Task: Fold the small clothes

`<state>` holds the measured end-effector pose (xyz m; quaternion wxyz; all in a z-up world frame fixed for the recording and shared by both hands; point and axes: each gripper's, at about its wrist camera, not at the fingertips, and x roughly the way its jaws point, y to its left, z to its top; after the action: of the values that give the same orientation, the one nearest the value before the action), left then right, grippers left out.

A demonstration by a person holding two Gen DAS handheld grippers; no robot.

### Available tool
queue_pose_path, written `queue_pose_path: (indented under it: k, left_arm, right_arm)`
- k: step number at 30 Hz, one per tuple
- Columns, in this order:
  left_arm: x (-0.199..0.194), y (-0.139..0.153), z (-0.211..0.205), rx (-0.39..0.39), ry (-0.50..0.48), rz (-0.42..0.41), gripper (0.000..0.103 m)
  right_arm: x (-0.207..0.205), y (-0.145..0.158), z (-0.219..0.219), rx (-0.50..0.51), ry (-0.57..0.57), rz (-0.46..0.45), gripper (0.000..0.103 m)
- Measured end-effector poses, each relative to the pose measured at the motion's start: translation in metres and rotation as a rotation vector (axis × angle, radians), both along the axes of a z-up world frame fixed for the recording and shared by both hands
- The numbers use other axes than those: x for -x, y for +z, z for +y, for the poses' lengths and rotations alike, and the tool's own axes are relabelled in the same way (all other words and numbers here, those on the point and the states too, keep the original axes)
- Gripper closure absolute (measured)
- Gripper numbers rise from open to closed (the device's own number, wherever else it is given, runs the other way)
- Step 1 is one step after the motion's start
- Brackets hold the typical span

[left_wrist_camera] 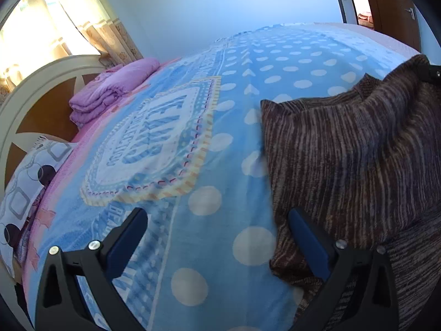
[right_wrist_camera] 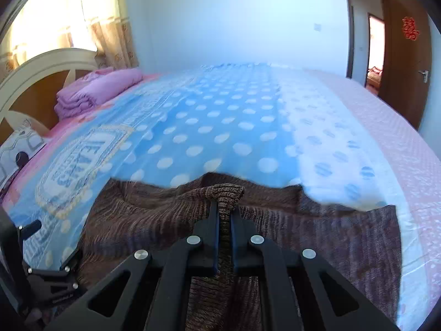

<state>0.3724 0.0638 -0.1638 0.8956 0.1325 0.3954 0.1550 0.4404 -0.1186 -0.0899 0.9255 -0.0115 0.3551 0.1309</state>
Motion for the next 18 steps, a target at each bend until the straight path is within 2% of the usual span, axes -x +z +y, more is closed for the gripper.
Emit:
queue_pose_path:
  k: [3,5,7,10,12,14,15,17,18]
  left_arm:
    - [0.002,0.001,-0.004,-0.023,-0.005,-0.007,0.000]
    - [0.003,0.005,-0.002,-0.002,-0.019,-0.015,0.000]
    - [0.008,0.013,0.003,0.029,-0.018,-0.043,0.000]
    - [0.017,0.023,0.006,0.051,0.003,-0.101,0.000]
    - [0.014,0.019,0.002,0.066,-0.016,-0.082,0.000]
    - [0.007,0.009,-0.006,0.020,-0.023,-0.040,0.000]
    - [0.006,0.006,-0.009,0.006,-0.028,-0.026,0.000]
    - [0.005,0.005,-0.010,0.000,-0.031,-0.018,0.000]
    - [0.005,0.005,-0.008,0.010,-0.030,-0.017,0.000]
  right_arm:
    - [-0.014,-0.020,-0.006,0.037,-0.036,0.056,0.096]
    - [-0.019,-0.032,-0.009,0.016,-0.029,0.120,0.089]
    - [-0.012,-0.031,-0.016,0.047,-0.066,0.104,0.052]
    - [0.009,-0.019,-0.030,-0.036,-0.057,0.076,0.051]
    - [0.030,-0.007,-0.032,-0.110,0.014,0.054,0.051]
    - [0.046,-0.003,-0.021,-0.101,0.094,0.056,0.051]
    - [0.053,-0.007,-0.010,-0.072,0.155,0.089,0.051]
    - [0.062,-0.018,0.003,-0.018,0.205,0.130,0.058]
    - [0.069,-0.028,0.005,0.057,0.193,0.158,0.067]
